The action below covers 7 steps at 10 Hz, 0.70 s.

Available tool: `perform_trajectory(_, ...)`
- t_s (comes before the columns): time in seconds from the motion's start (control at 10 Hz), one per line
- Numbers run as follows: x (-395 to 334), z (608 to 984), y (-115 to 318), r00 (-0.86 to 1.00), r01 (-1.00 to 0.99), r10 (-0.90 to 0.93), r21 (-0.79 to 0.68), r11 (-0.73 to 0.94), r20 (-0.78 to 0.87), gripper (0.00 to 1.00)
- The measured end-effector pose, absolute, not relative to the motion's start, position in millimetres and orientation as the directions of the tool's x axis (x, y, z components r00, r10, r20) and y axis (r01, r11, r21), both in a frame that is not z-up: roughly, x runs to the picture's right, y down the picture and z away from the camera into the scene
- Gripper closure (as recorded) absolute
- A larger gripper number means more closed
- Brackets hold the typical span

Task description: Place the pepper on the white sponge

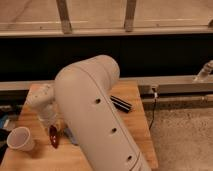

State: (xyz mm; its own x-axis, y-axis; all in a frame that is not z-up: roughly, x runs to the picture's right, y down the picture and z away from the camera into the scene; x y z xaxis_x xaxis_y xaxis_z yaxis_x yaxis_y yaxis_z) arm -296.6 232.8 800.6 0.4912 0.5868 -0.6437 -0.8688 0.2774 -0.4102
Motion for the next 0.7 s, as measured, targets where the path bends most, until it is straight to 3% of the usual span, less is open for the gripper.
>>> perform_trajectory(0.2,-301.5,798.1,234.2,0.504,-0.860,0.583,-0.430,0.274,-0.637,1.00)
perform_trajectory(0.7,-292.3,777.4,200.7,0.504,-0.855,0.624,-0.446,0.264,-0.597,1.00)
